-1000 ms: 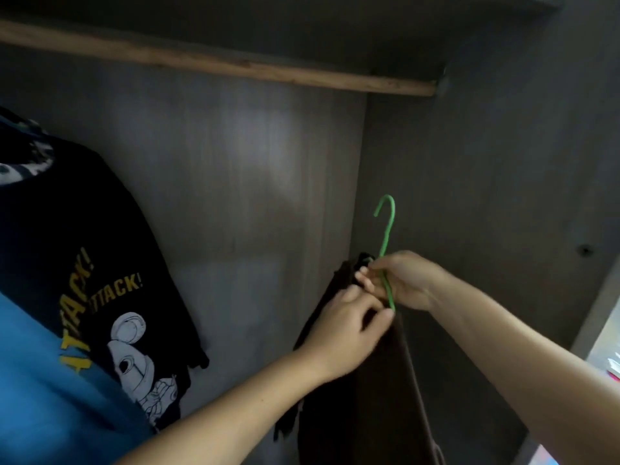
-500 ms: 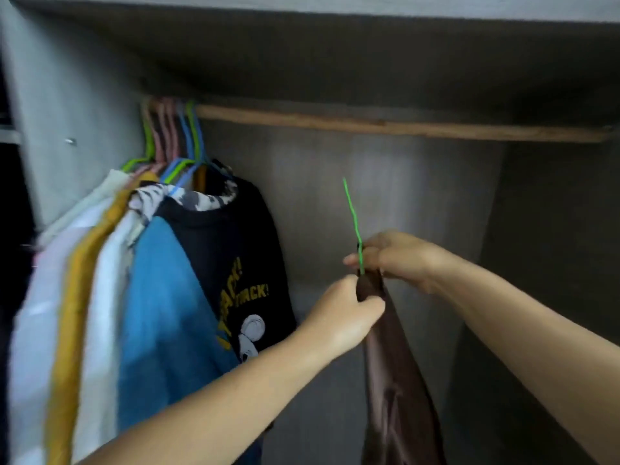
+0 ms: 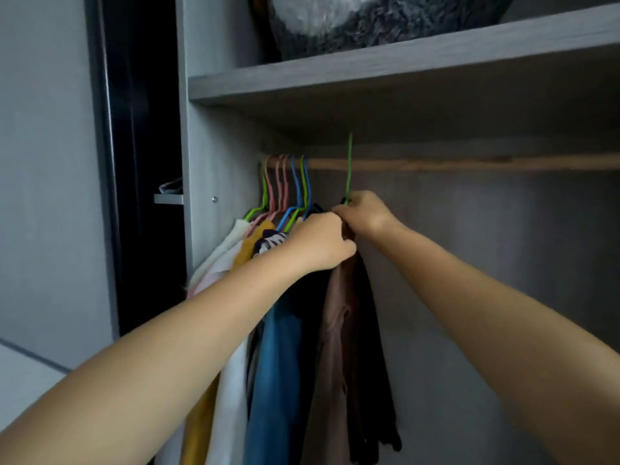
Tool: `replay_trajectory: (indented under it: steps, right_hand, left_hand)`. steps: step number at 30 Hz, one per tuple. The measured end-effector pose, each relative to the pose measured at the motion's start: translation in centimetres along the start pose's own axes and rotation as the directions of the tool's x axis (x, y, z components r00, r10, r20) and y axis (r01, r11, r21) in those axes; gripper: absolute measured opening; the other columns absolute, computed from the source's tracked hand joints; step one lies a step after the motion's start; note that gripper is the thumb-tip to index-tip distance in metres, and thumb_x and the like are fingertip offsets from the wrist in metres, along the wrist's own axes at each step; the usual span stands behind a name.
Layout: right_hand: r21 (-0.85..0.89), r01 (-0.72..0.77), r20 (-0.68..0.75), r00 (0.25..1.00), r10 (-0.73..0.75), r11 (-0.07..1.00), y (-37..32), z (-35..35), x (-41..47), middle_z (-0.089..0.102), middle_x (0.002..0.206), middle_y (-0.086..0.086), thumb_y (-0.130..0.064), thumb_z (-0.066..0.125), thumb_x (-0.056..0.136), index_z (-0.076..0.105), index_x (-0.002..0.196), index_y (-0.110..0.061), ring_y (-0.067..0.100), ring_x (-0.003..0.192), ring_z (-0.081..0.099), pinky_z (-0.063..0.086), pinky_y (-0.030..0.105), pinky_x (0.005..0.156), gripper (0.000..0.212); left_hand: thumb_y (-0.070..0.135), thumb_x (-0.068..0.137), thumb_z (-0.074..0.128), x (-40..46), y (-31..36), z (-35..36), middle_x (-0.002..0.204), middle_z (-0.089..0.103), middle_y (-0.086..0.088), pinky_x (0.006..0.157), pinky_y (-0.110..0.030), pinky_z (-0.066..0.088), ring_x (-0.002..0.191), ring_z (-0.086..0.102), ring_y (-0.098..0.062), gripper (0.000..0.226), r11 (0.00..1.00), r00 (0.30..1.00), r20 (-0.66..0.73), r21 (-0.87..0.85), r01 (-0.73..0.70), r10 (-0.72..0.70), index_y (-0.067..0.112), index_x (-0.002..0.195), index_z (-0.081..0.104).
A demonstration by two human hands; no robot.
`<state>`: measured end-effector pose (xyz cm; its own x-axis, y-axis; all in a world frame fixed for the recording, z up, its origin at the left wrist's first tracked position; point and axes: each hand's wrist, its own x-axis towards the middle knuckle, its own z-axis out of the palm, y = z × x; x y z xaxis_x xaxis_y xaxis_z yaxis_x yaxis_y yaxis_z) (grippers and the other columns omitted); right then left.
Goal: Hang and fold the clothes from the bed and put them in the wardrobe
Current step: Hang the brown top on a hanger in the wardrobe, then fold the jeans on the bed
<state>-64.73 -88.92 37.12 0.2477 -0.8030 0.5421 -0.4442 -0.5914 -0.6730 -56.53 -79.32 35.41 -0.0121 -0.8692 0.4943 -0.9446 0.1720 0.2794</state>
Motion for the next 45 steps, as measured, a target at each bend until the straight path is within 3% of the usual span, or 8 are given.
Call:
replay_trajectory:
  steps: [3, 8, 12, 17, 25, 34, 38, 45]
  right_hand:
    - [-0.139, 0.001, 0.044, 0.999, 0.005, 0.99, 1.0, 2.2, 1.8, 0.056, 0.081, 0.011, -0.016, 0.055, 0.091, 0.05, 0.07, -0.011, 0.022, 0.079, 0.054, 0.036, 0.027, 0.062, 0.022]
    - [-0.194, -0.042, 0.102, 0.993, 0.062, 0.98, 1.2, 5.6, 3.8, 0.049, 0.07, 0.004, -0.015, 0.053, 0.091, 0.047, 0.067, -0.009, 0.022, 0.082, 0.052, 0.036, 0.028, 0.066, 0.026]
    - [-0.213, -0.014, 0.12, 0.992, 0.04, 0.977, 1.1, 5.9, 3.8, 0.063, 0.108, 0.015, -0.024, 0.05, 0.096, 0.06, 0.107, -0.004, 0.027, 0.105, 0.058, 0.043, 0.03, 0.083, 0.025]
    - [-0.204, 0.022, 0.002, 1.0, -0.022, 0.979, 6.0, 2.6, -1.8, 0.045, 0.145, 0.009, -0.033, 0.043, 0.101, 0.034, 0.146, -0.013, 0.025, 0.132, 0.043, 0.033, 0.029, 0.106, 0.051]
    - [-0.653, -0.289, -0.236, 0.956, 0.175, 0.7, 16.0, -6.9, -18.9, 0.036, 0.15, 0.003, -0.031, 0.041, 0.1, 0.03, 0.148, -0.022, 0.021, 0.141, 0.027, 0.009, 0.052, 0.117, 0.05]
    - [-0.808, -0.48, -0.44, 0.877, 0.192, 0.342, 15.2, -16.6, -44.4, 0.029, 0.156, 0.005, -0.026, 0.044, 0.099, 0.037, 0.147, -0.021, 0.025, 0.147, 0.017, 0.003, 0.059, 0.115, 0.049]
    - [-0.76, -0.63, -0.533, 0.745, 0.401, 0.162, 13.4, -18.7, -57.1, 0.012, 0.161, 0.001, -0.039, 0.032, 0.101, 0.025, 0.151, -0.029, 0.023, 0.149, 0.002, -0.011, 0.052, 0.114, 0.051]
    - [-0.519, -0.83, -0.73, 0.307, 0.61, -0.204, 9.0, -21.9, -77.4, -0.013, 0.161, -0.001, -0.048, 0.028, 0.1, -0.001, 0.152, -0.036, 0.022, 0.147, -0.017, -0.005, 0.06, 0.113, 0.061]
  left_hand:
    - [0.027, 0.09, 0.05, 1.2, -2.5, 1.0, 0.092, 0.061, -0.007, 0.113, -0.05, 0.019, 0.109, 0.052, -0.029, 0.021, 0.968, 1.0, 0.001, 0.25, -0.005, 0.005, 0.009, 0.092, 0.06]
    - [0.026, 0.094, 0.045, 1.3, -6.6, 1.9, 0.155, 0.027, -0.001, 0.116, -0.056, -0.002, 0.147, 0.005, -0.017, 0.045, 0.885, 0.998, 0.059, 0.463, -0.056, 0.032, 0.016, 0.138, 0.043]
    - [0.021, 0.096, 0.041, 0.7, -7.8, 1.9, 0.158, 0.02, 0.0, 0.116, -0.054, -0.006, 0.148, -0.001, -0.015, 0.051, 0.857, 0.998, 0.018, 0.511, -0.066, 0.066, 0.015, 0.146, 0.031]
    - [0.018, 0.091, 0.051, -0.2, -5.8, 3.5, 0.151, 0.029, -0.013, 0.112, -0.06, -0.008, 0.146, 0.01, -0.028, 0.058, 0.719, 0.96, -0.11, 0.686, -0.113, 0.257, 0.013, 0.145, 0.031]
    - [0.022, 0.096, 0.042, -3.1, 3.8, 13.8, 0.13, 0.053, -0.002, 0.116, -0.048, 0.005, 0.127, 0.042, -0.021, 0.04, 0.845, 0.846, -0.1, 0.185, -0.502, 0.524, 0.019, 0.136, 0.046]
    - [0.048, 0.095, 0.035, -15.5, 16.6, 24.1, 0.13, 0.056, -0.004, 0.116, -0.048, 0.015, 0.124, 0.048, -0.025, 0.057, 0.562, 0.583, 0.003, -0.269, -0.782, 0.812, 0.015, 0.14, 0.045]
    - [0.045, 0.097, 0.04, -23.8, 22.9, 26.5, 0.137, 0.05, 0.0, 0.118, -0.045, 0.009, 0.13, 0.041, -0.018, 0.054, 0.447, 0.463, 0.057, -0.385, -0.807, 0.885, 0.018, 0.145, 0.037]
    - [0.051, 0.097, 0.034, -39.9, 34.4, 28.5, 0.157, 0.021, 0.0, 0.117, -0.05, 0.002, 0.145, 0.013, -0.015, 0.066, 0.294, 0.194, 0.237, -0.53, -0.796, 0.952, 0.024, 0.152, 0.011]
